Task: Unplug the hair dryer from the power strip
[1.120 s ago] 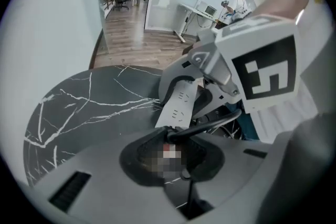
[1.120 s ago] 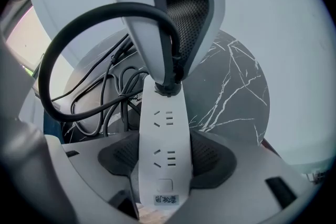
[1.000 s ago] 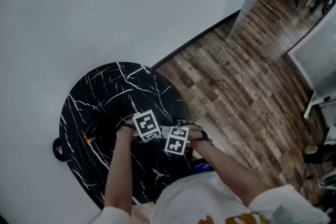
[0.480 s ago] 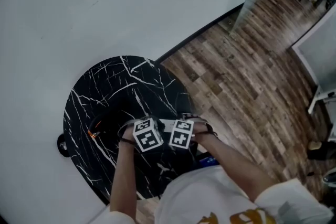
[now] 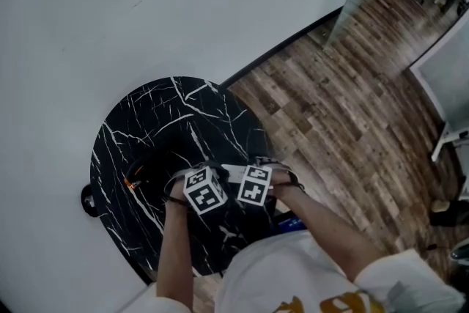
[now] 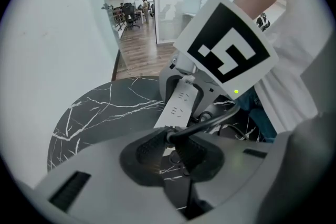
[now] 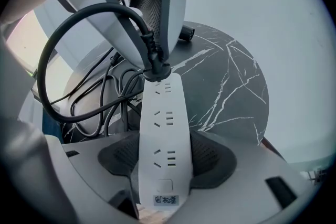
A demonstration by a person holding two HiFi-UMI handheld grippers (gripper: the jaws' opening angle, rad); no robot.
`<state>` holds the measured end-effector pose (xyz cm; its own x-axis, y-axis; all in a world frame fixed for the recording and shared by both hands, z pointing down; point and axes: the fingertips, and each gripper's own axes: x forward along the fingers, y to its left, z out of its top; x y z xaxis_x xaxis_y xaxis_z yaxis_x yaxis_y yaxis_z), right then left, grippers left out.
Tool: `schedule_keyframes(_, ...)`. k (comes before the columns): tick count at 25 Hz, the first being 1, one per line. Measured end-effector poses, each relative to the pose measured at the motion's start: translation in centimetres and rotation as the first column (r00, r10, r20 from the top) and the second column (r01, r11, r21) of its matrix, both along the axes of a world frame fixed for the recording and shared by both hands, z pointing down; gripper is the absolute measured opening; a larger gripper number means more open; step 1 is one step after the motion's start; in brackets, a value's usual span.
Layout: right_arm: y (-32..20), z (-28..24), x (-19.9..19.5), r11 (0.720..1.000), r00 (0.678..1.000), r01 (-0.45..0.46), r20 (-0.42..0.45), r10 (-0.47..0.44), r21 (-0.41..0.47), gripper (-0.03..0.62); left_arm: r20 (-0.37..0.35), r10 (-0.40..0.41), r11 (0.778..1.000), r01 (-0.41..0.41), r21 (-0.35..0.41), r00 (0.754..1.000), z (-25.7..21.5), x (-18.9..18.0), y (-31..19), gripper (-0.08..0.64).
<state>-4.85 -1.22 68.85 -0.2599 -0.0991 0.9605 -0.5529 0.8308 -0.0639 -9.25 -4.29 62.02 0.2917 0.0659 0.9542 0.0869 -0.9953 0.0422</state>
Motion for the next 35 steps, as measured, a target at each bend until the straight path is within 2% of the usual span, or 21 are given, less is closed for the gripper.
schedule_keyframes(6,0.0,0.0,0.2,1.0,1.0,0.011,0.022,-0.011,0.013,0.268,-0.074,-0.099,0.993,0.103,0.065,0.992,-0.8,-0.7,-0.4,0.051)
schedule_keyframes(9,0.0,0.0,0.4,1.0,0.999,0.003,0.042,-0.004,0.025,0.268,-0.13,-0.168,0.981,0.178,0.074,0.977,-1.0,-1.0,-0.5,0.051)
schedule_keyframes(12,-0.2,-0.1,0.5,0.999,0.999,-0.004,0.048,0.003,0.033,0.268,-0.145,-0.24,0.963,0.255,0.093,0.96,-0.6,-2.0,-0.7,0.052)
schedule_keyframes(17,-0.4,-0.7,1.1,0.993,0.989,-0.105,0.108,0.099,0.058,0.268,-0.146,-0.324,0.936,0.339,0.092,0.935,0.6,-3.7,-0.3,0.057)
schedule_keyframes(18,-0.3,-0.8,1.0,0.991,0.987,-0.115,0.121,0.107,0.064,0.268,-0.155,-0.344,0.929,0.36,0.082,0.926,0.8,-3.8,-0.2,0.064)
schedule_keyframes(21,-0.5,-1.4,0.6,0.988,0.985,-0.115,0.14,0.101,0.099,0.268,-0.163,-0.406,0.906,0.419,0.054,0.899,1.7,-4.1,0.0,0.152)
schedule_keyframes(24,-1.1,-3.1,0.1,0.978,0.977,-0.147,0.175,0.121,0.148,0.268,-0.156,-0.435,0.887,0.452,0.095,0.887,2.2,-4.8,-0.3,0.173)
schedule_keyframes(26,-1.7,-4.7,0.0,0.964,0.965,-0.192,0.212,0.151,0.185,0.268,-0.178,-0.454,0.869,0.478,0.125,0.873,2.0,-5.4,-0.7,0.173)
schedule_keyframes(28,-2.2,-6.6,0.2,0.941,0.947,-0.25,0.26,0.188,0.229,0.268,-0.199,-0.488,0.851,0.514,0.106,0.85,1.4,-6.3,-0.3,0.185)
schedule_keyframes(30,-2.4,-8.5,1.1,0.91,0.926,-0.312,0.303,0.227,0.273,0.268,-0.212,-0.521,0.834,0.546,0.079,0.827,0.6,-7.6,0.5,0.233)
schedule_keyframes(34,-2.8,-12.5,3.3,0.844,0.867,-0.431,0.408,0.288,0.32,0.268,-0.187,-0.555,0.818,0.573,0.055,0.81,0.3,-10.1,1.8,0.235)
schedule_keyframes(35,-2.6,-13.4,3.6,0.831,0.849,-0.455,0.435,0.298,0.319,0.268,-0.188,-0.571,0.807,0.588,0.051,0.799,0.1,-10.7,2.1,0.235)
